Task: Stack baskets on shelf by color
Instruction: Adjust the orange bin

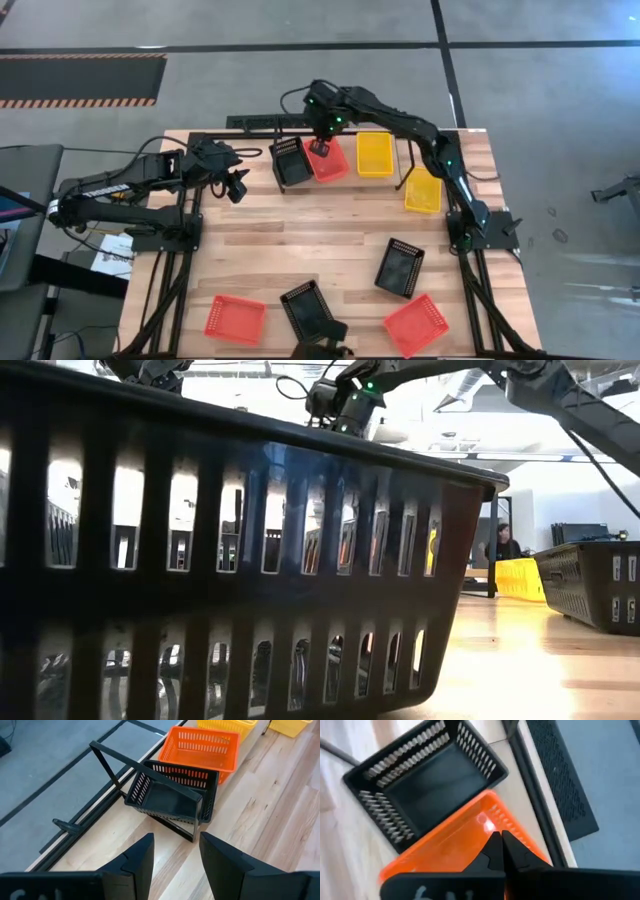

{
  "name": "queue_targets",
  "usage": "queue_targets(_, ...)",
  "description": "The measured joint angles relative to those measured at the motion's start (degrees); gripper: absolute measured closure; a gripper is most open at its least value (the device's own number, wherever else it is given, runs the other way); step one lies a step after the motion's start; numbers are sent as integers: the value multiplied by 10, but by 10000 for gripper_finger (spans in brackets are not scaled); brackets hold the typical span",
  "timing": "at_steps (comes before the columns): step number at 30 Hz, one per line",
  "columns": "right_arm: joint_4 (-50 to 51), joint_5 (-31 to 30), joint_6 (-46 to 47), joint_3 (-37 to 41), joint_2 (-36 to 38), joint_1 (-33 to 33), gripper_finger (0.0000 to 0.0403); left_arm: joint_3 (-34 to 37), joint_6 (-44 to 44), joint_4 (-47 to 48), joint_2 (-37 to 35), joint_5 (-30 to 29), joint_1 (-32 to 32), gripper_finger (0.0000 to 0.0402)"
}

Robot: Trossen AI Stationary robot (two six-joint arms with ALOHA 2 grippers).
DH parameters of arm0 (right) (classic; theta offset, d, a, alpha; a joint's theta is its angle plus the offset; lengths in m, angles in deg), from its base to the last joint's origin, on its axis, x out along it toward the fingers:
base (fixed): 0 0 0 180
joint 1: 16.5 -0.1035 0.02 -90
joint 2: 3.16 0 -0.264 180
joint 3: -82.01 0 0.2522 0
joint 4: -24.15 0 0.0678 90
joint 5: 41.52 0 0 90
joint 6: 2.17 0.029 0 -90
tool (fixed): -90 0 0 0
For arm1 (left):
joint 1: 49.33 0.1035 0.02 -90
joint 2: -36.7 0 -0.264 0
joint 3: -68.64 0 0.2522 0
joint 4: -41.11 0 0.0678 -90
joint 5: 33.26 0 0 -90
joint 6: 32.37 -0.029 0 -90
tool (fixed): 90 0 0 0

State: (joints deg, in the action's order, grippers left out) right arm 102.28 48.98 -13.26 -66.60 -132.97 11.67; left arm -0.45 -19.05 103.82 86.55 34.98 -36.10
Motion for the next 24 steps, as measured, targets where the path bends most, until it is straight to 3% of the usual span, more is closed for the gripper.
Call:
queue_targets(5, 13, 50, 33, 15, -5, 22, 402, 0, 0, 0, 0, -2, 0, 255)
queue_targets(10, 65, 12, 11, 16, -9, 17, 403, 0, 7, 0, 0, -2, 0, 255)
queue_targets(24, 75, 24, 9, 18, -47, 15, 403, 0, 10, 0, 0, -8, 0, 255)
